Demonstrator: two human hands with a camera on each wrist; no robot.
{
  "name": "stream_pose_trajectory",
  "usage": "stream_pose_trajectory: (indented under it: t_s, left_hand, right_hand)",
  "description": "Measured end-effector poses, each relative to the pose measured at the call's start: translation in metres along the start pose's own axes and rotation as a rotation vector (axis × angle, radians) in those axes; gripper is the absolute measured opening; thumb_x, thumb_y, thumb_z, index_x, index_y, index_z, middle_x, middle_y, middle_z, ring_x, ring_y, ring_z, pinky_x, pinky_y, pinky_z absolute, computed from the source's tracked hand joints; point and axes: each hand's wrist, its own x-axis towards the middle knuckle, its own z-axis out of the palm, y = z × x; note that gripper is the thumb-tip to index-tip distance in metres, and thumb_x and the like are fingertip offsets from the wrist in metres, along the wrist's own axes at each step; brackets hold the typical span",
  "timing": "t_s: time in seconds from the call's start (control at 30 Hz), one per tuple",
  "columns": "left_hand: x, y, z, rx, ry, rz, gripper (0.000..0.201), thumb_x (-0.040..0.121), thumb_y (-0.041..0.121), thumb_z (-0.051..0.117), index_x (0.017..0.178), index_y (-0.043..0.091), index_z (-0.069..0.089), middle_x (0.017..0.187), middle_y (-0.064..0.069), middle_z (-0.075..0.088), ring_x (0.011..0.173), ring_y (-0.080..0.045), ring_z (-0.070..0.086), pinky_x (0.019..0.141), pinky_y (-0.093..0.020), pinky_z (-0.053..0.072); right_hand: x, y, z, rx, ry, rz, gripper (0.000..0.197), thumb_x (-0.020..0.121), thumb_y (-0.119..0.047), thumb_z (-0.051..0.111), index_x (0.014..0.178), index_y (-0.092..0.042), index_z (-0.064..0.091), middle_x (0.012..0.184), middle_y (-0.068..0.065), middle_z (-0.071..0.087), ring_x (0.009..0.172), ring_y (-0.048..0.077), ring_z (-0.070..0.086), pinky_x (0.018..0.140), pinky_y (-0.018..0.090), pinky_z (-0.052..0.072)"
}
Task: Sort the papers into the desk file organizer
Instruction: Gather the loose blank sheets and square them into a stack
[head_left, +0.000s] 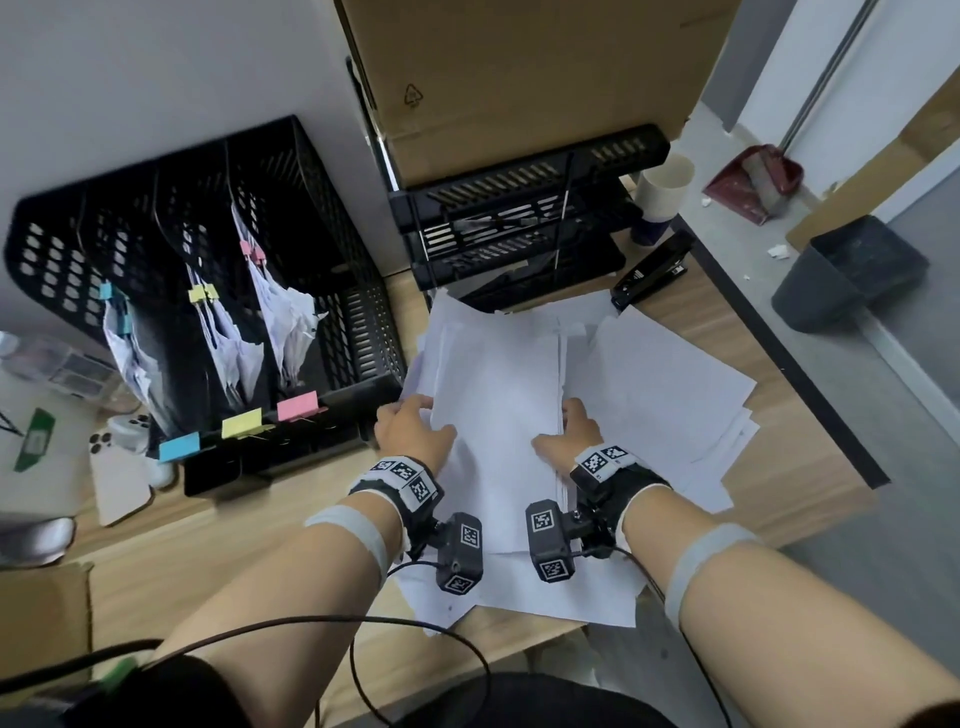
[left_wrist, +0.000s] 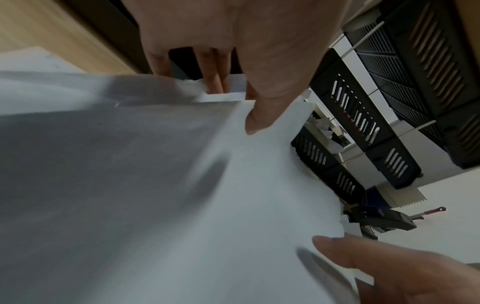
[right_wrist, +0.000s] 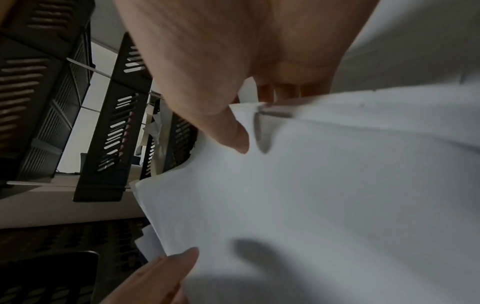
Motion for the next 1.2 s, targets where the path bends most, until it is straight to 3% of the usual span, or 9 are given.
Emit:
stream_pose_trajectory:
  t_s: [0.07,0.17,0.33,0.5,0.67,0.77,0.93,1.1,1.2]
  left_hand:
    - [0.003,-0.002,-0.002,-0.026,-0.048,-0.035,0.042,0.083,0.023,0.072,0.12,0.017,0.053,0.123,-0.012,0.059,0.1,-0.025,0.056,0.088,-0.031,0.045]
    - [0.0,-0.005,-0.003,-0.024,-0.061,-0.093,0.045,0.085,0.022,0.071,0.113,0.015,0.037,0.093,-0.003,0.058,0.095,-0.033,0.063,0.09,-0.042,0.052]
    - [-0.002,-0.007,-0.001,0.033,-0.144,-0.066,0.043,0.085,0.026,0.074,0.12,0.009,0.054,0.107,-0.01,0.066,0.106,-0.034,0.065,0.088,-0.033,0.05]
    - [-0.004,-0.011,0.01,-0.082,-0.269,-0.037,0.034,0.085,0.023,0.074,0.112,0.01,0.057,0.1,-0.009,0.067,0.092,-0.03,0.066,0.087,-0.037,0.054]
    - [-0.01,-0.01,0.023,-0.156,-0.336,-0.026,0.05,0.088,0.023,0.073,0.127,0.009,0.044,0.108,-0.006,0.06,0.093,-0.025,0.06,0.08,-0.029,0.046]
    - [-0.008,-0.009,0.029,-0.168,-0.374,-0.051,0.05,0.089,0.024,0.072,0.127,0.008,0.044,0.107,-0.004,0.057,0.094,-0.024,0.057,0.082,-0.029,0.044]
    - [-0.005,-0.01,0.042,-0.266,-0.449,-0.074,0.075,0.068,0.05,0.077,0.129,0.015,0.051,0.125,-0.008,0.066,0.109,-0.03,0.066,0.099,-0.048,0.054]
    - [-0.014,-0.001,0.051,-0.341,-0.491,-0.108,0.062,0.085,0.035,0.071,0.137,0.014,0.045,0.135,-0.012,0.058,0.122,-0.041,0.06,0.103,-0.052,0.049]
    - [-0.014,-0.008,0.059,-0.483,-0.467,-0.095,0.031,0.072,0.026,0.067,0.103,0.027,0.065,0.116,-0.009,0.073,0.105,-0.033,0.07,0.097,-0.054,0.054]
  right_hand:
    - [-0.001,0.001,0.001,-0.001,-0.049,0.026,0.072,0.08,-0.022,0.052,0.144,-0.023,0.019,0.128,0.009,0.046,0.105,0.03,0.056,0.088,0.036,0.05]
    - [-0.005,0.005,0.004,-0.022,-0.111,0.059,0.077,0.079,-0.019,0.046,0.148,-0.032,0.014,0.147,0.005,0.037,0.118,0.031,0.052,0.09,0.033,0.045]
    - [-0.014,0.013,0.008,-0.1,0.033,-0.011,0.052,0.077,-0.018,0.041,0.129,-0.021,0.046,0.125,0.004,0.053,0.115,0.032,0.053,0.093,0.04,0.05]
    - [-0.016,0.029,-0.009,-0.291,0.229,0.041,0.044,0.085,-0.022,0.051,0.129,-0.024,0.053,0.151,0.008,0.023,0.139,0.03,0.025,0.109,0.04,0.034]
    - [-0.015,0.033,-0.019,-0.284,0.243,0.048,0.014,0.075,-0.023,0.05,0.088,-0.02,0.053,0.118,0.013,0.044,0.113,0.036,0.049,0.094,0.036,0.046]
    - [-0.013,0.034,-0.023,-0.321,0.223,0.076,0.029,0.072,-0.029,0.048,0.1,-0.025,0.054,0.116,0.01,0.046,0.113,0.033,0.044,0.091,0.036,0.043]
    - [-0.005,0.039,-0.025,-0.238,0.211,0.036,0.015,0.069,-0.025,0.048,0.068,-0.021,0.034,0.098,0.013,0.05,0.085,0.028,0.05,0.076,0.032,0.045]
    - [-0.01,0.039,-0.032,-0.138,0.143,-0.003,0.014,0.082,-0.017,0.048,0.096,-0.014,0.045,0.1,0.006,0.051,0.091,0.025,0.051,0.079,0.03,0.043]
    - [-0.015,0.042,-0.041,-0.076,0.114,0.017,0.018,0.085,-0.015,0.05,0.102,-0.012,0.044,0.1,0.007,0.054,0.087,0.024,0.052,0.073,0.029,0.039]
